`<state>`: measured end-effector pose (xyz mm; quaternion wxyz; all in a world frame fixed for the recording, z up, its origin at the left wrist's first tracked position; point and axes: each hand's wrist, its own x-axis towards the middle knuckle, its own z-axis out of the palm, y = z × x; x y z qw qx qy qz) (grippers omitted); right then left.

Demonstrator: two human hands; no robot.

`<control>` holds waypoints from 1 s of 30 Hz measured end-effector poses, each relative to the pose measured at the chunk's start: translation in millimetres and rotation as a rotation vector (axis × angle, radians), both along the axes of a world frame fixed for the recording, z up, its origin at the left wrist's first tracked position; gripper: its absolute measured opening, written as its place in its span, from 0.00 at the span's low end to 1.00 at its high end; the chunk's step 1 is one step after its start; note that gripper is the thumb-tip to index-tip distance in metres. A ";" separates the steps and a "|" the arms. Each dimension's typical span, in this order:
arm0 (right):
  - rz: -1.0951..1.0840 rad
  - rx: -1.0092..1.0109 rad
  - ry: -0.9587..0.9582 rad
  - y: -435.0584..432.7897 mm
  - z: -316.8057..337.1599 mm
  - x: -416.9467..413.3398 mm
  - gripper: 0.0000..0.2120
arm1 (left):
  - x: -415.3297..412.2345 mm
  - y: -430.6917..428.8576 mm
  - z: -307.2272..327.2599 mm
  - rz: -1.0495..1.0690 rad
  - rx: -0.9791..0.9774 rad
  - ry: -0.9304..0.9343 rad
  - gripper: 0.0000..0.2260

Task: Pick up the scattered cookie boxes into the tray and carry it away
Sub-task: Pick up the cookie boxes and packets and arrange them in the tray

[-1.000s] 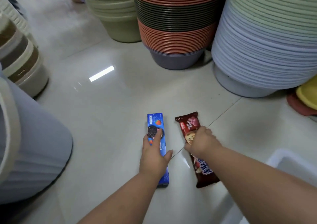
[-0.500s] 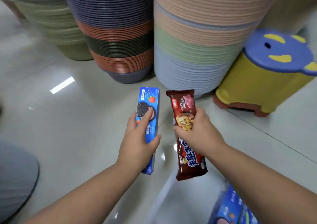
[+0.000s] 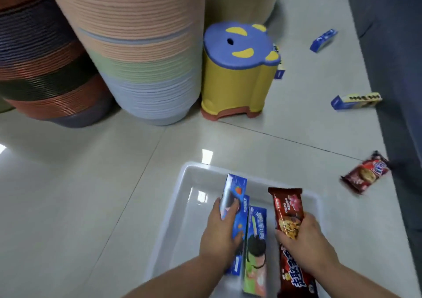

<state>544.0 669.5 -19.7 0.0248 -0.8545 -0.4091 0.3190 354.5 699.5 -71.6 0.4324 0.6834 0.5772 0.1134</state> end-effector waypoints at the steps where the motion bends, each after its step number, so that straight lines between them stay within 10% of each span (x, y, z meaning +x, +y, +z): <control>1: 0.000 -0.009 0.004 -6.7 -6.6 3.7 0.34 | 2.0 -0.7 -8.8 -0.015 -0.013 0.024 0.30; 15: -0.037 -0.025 0.030 -45.9 -58.7 14.4 0.35 | 29.8 -35.6 -55.0 -0.052 -0.093 0.110 0.35; 21: -0.020 -0.014 0.049 -40.9 -62.9 12.9 0.37 | 43.1 -17.2 -54.7 0.216 -0.160 -0.126 0.39; 30: -0.054 0.042 0.061 -28.3 -88.8 2.2 0.34 | 19.3 5.9 -76.7 0.318 -0.655 -0.335 0.35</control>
